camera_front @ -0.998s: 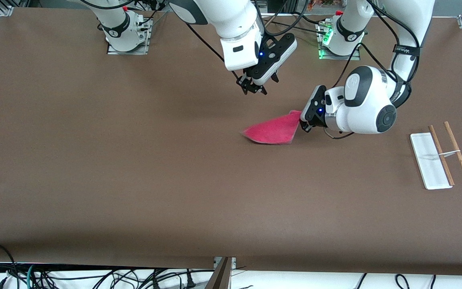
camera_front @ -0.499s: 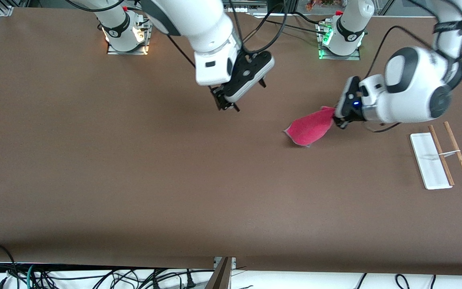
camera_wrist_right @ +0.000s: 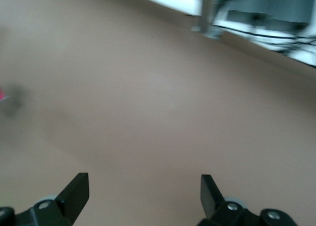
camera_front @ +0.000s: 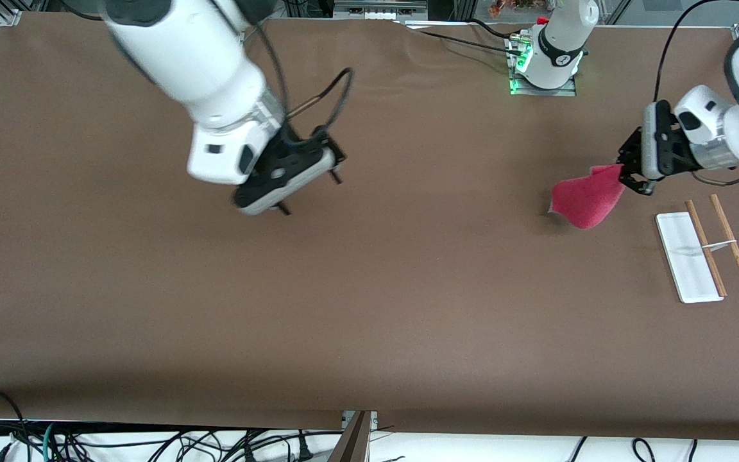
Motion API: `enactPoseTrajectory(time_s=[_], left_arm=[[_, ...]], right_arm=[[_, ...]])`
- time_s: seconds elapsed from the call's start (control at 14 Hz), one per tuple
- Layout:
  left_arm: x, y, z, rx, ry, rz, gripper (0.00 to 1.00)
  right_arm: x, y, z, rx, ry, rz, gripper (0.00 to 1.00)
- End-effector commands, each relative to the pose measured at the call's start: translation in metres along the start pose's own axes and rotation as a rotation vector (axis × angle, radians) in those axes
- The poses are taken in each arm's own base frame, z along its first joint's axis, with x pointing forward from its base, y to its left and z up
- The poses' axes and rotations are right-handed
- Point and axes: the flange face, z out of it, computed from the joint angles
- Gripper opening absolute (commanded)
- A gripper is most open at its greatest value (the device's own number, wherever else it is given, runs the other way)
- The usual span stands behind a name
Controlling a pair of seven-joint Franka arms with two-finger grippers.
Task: Pass towel and hang on rack
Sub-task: 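Carry the towel with the left gripper while the right gripper withdraws, then lower the towel with the left gripper over the wooden sticks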
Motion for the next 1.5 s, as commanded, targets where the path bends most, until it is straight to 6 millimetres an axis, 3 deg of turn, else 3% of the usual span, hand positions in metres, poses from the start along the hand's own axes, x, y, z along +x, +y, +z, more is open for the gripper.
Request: enactPoseTrajectory(time_s=[0.0,0.21,0.36,0.5,0.64,0.86,1.07,1.43], left_arm=[[-0.039,-0.002,0.005,-0.019,0.000,-0.076,0.00],[-0.077,-0.003,0.001,-0.015,-0.016,-0.137,0.00],[-0.096,-0.008,-0.026,0.031,-0.032,-0.159,0.00],[-0.114,-0.011,-0.037,0.047,-0.042,-0.178,0.00],[-0.119,-0.014,-0.042,0.057,-0.042,-0.184,0.00],[-0.136,-0.022,-0.053,0.064,-0.059,-0.196,0.00],[-0.160,-0.025,-0.044,0.047,-0.067,-0.200,0.00],[-0.201,-0.054,-0.047,0.052,-0.077,-0.152,0.00]], right_arm=[[-0.016,0.081,-0.007,-0.052,-0.107,0.108,1.00],[-0.046,0.161,-0.015,-0.108,-0.191,0.234,1.00],[-0.076,0.212,-0.042,-0.155,-0.188,0.297,1.00],[-0.098,0.241,-0.066,-0.183,-0.202,0.289,1.00],[-0.126,0.253,-0.078,-0.218,-0.285,0.328,1.00],[-0.146,0.265,-0.095,-0.270,-0.334,0.364,1.00],[-0.154,0.276,-0.091,-0.258,-0.352,0.310,1.00],[-0.169,0.295,-0.090,-0.243,-0.378,0.278,1.00]])
